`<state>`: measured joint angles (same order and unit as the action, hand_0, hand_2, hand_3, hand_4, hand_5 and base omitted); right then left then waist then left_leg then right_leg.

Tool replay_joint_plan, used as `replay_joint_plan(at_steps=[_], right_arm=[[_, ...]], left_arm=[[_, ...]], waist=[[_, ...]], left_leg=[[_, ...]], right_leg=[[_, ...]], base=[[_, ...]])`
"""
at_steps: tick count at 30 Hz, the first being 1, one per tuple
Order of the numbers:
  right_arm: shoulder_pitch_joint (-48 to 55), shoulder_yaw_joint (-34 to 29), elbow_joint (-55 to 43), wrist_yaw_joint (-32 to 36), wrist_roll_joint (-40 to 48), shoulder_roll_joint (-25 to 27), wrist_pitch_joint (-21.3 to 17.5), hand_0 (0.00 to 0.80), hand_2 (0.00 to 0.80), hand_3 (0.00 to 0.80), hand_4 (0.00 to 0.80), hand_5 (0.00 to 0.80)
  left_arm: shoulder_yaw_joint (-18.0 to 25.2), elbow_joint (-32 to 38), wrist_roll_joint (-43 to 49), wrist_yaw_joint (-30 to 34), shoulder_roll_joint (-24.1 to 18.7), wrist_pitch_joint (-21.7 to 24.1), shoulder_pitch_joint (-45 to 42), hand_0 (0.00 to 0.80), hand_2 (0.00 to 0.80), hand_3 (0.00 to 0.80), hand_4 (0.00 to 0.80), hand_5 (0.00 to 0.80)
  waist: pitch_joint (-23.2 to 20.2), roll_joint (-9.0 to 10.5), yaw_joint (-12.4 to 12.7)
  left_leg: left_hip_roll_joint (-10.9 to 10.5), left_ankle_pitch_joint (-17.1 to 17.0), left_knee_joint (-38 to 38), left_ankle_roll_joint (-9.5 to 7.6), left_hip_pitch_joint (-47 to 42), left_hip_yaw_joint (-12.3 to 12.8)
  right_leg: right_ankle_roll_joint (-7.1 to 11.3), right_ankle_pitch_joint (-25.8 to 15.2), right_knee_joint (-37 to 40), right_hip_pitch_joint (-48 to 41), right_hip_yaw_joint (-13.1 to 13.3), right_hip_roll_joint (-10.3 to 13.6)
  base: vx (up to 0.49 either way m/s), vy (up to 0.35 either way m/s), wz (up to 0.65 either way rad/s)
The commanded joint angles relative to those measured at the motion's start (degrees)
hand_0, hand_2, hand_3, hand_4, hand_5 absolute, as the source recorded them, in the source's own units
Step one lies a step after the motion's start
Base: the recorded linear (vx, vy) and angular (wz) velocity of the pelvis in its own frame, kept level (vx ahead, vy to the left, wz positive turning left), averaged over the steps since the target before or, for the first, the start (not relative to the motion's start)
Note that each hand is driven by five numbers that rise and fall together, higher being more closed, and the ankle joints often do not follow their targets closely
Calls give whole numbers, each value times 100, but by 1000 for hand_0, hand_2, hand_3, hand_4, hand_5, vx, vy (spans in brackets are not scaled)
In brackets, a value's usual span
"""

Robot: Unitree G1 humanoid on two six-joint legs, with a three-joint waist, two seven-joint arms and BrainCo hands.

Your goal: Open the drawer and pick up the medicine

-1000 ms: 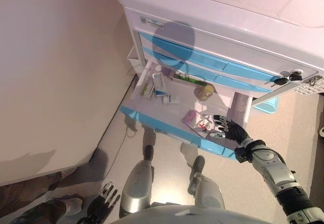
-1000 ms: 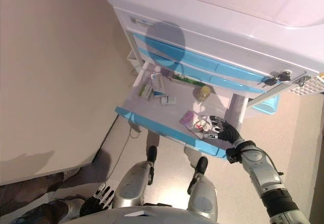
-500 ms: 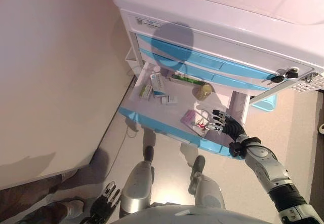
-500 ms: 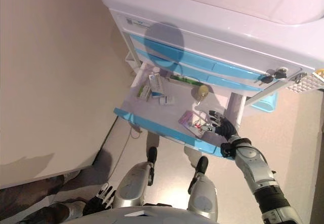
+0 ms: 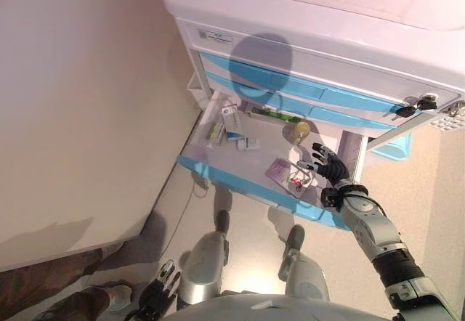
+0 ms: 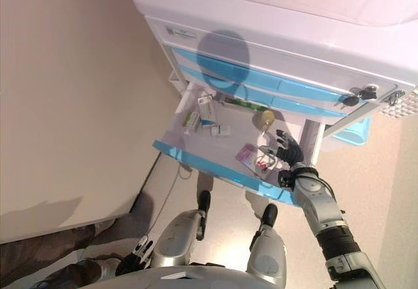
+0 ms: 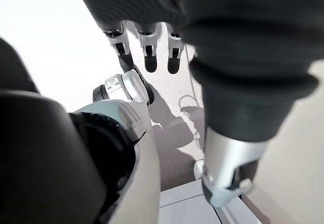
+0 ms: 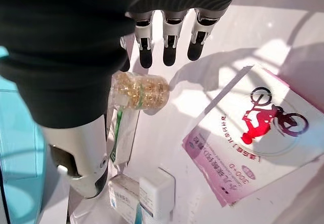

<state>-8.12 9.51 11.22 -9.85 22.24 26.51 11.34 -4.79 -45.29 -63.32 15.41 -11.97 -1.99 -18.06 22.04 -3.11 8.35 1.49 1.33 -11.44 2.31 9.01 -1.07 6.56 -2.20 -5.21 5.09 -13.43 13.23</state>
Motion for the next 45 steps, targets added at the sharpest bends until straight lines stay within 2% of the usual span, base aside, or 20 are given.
replay_joint_plan(at_steps=[1, 8, 21, 45], right_arm=[[-371, 43, -124, -308, -164, 32, 64, 0, 0, 0, 0, 0], [-754, 113, 130, -578, -306, -2, 316, 0, 0, 0, 0, 0], [-1483, 335, 594, -1125, -458, 14, 517, 0, 0, 0, 0, 0], [-2319, 548, 1131, -995, -288, 169, 640, 0, 0, 0, 0, 0]], left_arm=[[-193, 77, 48, -6, -142, 166, -148, 0, 0, 0, 0, 0], [-225, 24, 71, -3, -133, 179, -109, 0, 0, 0, 0, 0], [-317, -74, 52, 6, -154, 118, 19, 0, 0, 0, 0, 0], [-278, -194, 66, 66, -227, -5, 173, 0, 0, 0, 0, 0]], waist=[[-90, 65, 147], [-91, 43, 204], [-43, -45, 321], [-32, -102, 448]], left_leg=[[61, -310, -21, -57, 108, 23], [46, -305, -18, -63, 97, -6], [-15, -297, -1, -66, 99, -81], [-88, -273, 22, -97, 79, -138]], right_leg=[[-60, 89, -562, -8, -22, 130], [-73, 96, -560, -31, -42, 144], [-95, 96, -573, -30, -80, 176], [-115, 99, -599, -23, -138, 222]], base=[[0, 0, 0], [2, 1, 1], [0, 0, 0], [0, 0, 0]])
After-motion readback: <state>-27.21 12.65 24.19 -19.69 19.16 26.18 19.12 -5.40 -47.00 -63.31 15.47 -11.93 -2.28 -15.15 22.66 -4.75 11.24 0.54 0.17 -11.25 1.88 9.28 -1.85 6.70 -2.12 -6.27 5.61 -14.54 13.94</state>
